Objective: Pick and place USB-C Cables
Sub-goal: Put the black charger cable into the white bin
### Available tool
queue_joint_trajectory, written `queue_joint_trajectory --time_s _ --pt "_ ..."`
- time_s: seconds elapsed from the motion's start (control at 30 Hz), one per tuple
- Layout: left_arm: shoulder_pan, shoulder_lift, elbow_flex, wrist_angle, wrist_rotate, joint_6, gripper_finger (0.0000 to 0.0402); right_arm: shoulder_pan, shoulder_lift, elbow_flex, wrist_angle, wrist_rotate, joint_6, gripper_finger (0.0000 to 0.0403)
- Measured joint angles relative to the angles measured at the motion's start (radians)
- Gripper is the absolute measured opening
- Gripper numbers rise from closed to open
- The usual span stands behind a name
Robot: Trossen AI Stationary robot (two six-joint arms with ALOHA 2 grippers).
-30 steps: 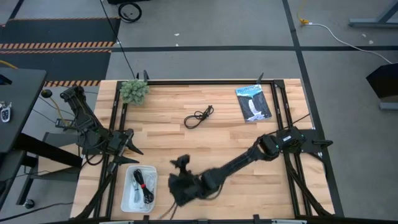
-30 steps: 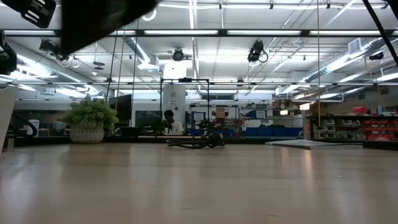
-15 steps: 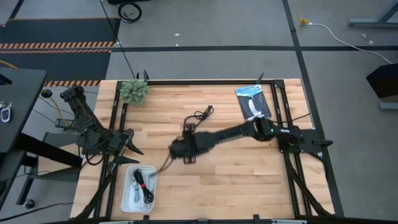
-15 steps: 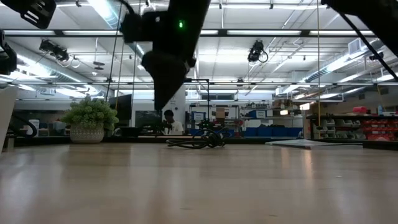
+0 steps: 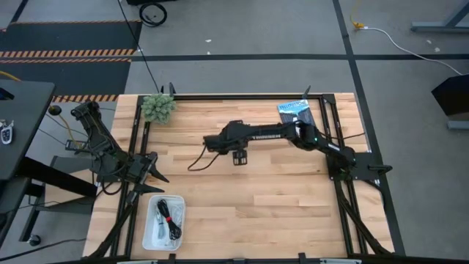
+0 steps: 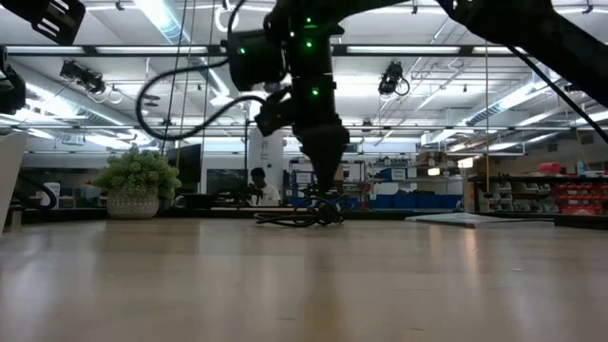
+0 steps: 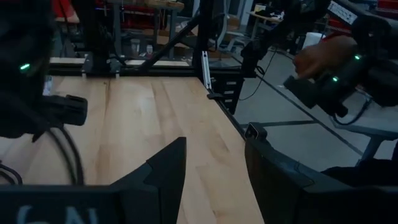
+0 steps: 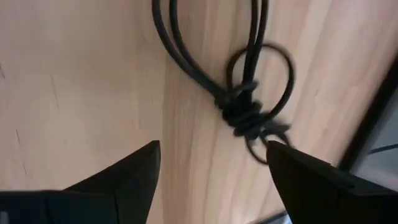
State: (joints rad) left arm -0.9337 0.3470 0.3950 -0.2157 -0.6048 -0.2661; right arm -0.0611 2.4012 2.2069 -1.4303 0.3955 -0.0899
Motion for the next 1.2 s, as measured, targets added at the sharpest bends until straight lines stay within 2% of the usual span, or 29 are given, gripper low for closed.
queue_joint_trajectory --time_s 0.1,0.27,0.53,0.77,0.9,1.2 --pt "0.0 0.0 0.0 0.0 0.0 0.023 0.0172 -0.035 0.0 0.0 -0.013 -0.029 -0.002 0.0306" --pt "0.0 0.0 0.0 0.0 0.0 0.025 0.0172 -0.08 0.0 -0.006 0.014 -0.023 -0.099 0.0306" --pt "0.0 0.0 0.0 -0.008 0.0 0.023 0.0172 -0.126 0.004 -0.126 0.098 -0.03 -0.219 0.0291" --pt "0.0 0.0 0.0 -0.015 0.0 0.025 0.0172 -0.129 0.001 -0.204 0.249 -0.023 -0.231 0.0275" --pt "0.0 0.0 0.0 -0.015 0.0 0.026 0.0172 -0.117 -0.002 -0.218 0.283 -0.01 -0.276 0.0236" --pt "0.0 0.0 0.0 -0.015 0.0 0.024 0.0172 -0.047 0.002 -0.217 0.315 0.011 -0.24 0.0108"
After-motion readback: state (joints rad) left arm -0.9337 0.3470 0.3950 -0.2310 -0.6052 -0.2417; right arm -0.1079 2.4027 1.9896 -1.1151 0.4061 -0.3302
